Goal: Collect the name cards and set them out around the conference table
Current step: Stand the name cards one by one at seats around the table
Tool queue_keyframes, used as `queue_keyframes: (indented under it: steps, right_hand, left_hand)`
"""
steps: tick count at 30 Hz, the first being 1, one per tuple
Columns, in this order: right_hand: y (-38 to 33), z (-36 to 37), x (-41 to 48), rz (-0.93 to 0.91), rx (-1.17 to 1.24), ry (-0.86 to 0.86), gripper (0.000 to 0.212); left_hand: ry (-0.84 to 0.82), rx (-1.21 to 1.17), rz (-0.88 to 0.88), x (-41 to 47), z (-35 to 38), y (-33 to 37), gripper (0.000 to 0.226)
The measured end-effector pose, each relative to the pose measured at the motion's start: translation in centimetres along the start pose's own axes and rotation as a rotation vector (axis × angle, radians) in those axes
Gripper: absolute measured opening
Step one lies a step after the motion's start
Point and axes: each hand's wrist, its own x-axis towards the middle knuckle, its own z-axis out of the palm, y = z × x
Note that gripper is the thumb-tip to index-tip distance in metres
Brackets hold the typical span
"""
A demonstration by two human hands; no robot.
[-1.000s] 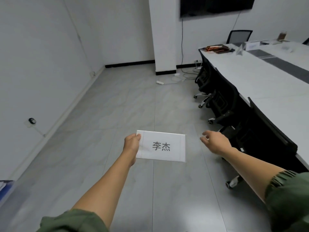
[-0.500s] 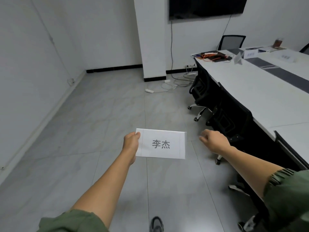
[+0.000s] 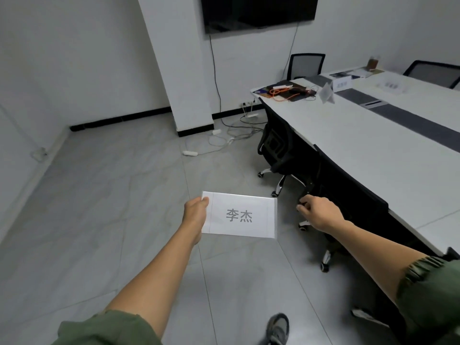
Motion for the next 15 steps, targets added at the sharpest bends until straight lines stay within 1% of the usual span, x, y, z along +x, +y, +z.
queue_keyframes:
  steps: [4,9,12,15]
  right_hand:
    - [0.6,-0.2,7.9,0.022,0.023,0.012,0.035]
    - [1.4,-1.9,19.1,0.039,0.053,0.014,0.033]
    - [1.7,-3.2,24.5,0.06,0.062,0.032,0.035]
    - [2.2,-3.6,29.1,0.076,0.046,0.035,0.038]
  left_hand:
    - [-0.026,0.007,0.012,7.0,3.2,2.4,0.015]
    - [-0.031,0.016,0.006,16.9,7.8,6.8,0.018]
    - [-0.033,0.008,-0.003,21.7,10.2,9.0,0.02]
    - [-0.071,0.013,-0.013,26.3,12.5,10.8,0.021]
